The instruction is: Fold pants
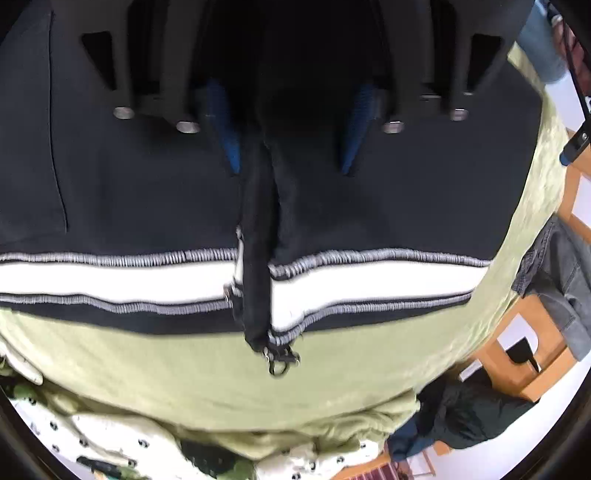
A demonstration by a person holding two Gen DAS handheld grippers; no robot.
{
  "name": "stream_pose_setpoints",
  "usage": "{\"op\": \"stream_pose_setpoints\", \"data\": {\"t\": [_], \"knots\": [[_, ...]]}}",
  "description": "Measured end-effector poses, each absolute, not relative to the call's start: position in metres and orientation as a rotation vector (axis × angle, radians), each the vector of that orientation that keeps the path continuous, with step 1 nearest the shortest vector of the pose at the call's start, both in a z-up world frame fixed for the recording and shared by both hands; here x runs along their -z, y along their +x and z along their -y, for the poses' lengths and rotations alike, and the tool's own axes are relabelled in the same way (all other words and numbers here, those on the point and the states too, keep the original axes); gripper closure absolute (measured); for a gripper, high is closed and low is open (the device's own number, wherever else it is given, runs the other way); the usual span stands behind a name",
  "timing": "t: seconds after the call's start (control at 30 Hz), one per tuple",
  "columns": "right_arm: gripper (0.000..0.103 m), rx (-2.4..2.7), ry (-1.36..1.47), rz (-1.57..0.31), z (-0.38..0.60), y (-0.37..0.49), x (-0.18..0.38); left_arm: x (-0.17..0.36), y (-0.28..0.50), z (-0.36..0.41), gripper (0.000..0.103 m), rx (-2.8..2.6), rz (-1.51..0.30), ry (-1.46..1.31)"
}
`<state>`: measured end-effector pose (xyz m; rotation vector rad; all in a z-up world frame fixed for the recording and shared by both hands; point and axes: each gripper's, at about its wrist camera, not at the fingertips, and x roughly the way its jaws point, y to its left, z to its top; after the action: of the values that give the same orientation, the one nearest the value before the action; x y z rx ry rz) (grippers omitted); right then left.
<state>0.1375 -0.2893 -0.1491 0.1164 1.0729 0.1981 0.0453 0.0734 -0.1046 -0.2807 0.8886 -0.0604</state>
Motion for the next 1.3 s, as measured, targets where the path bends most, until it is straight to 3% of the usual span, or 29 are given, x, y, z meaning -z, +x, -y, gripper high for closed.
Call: {"op": "stream_pose_setpoints", "data": {"t": [0.03,0.1,0.2,0.27,0.37,0.63,0.77,0.8,0.87,1.3], "knots": [[0.088,-0.220,0.114,-1.054,0.291,0.135,0.141,0.107,0.047,-0.074,0.038,0.063,-0.897,-0.288],[0.091,-0.266,0.191,-0.997,0.306,0.127,0.118,0.108,0.048,-0.073,0.038,0.067,-0.901,-0.291],[0.091,-0.263,0.233,-0.925,0.330,0.114,0.097,0.108,0.048,-0.069,0.038,0.086,-0.897,-0.283],[0.091,-0.226,0.175,-0.986,0.330,0.119,0.114,0.109,0.049,-0.063,0.038,0.101,-0.904,-0.259],[0.080,-0.185,0.185,-1.090,0.326,0.121,0.147,0.110,0.048,-0.051,0.038,0.115,-0.911,-0.208],[0.075,-0.158,0.128,-0.971,0.324,0.061,0.099,0.116,0.047,-0.028,0.038,0.169,-0.931,-0.180],[0.075,-0.168,0.072,-1.056,0.316,0.039,0.133,0.143,0.055,-0.006,0.037,0.186,-1.070,-0.121],[0.070,-0.183,0.060,-1.059,0.312,0.037,0.141,0.149,0.056,-0.002,0.037,0.181,-1.097,-0.105],[0.070,-0.177,0.019,-1.030,0.308,0.030,0.135,0.146,0.054,0.001,0.038,0.176,-1.086,-0.094],[0.064,-0.041,0.223,-0.819,0.404,0.008,-0.012,0.053,0.055,-0.041,0.038,0.145,-0.880,-0.149]]}}
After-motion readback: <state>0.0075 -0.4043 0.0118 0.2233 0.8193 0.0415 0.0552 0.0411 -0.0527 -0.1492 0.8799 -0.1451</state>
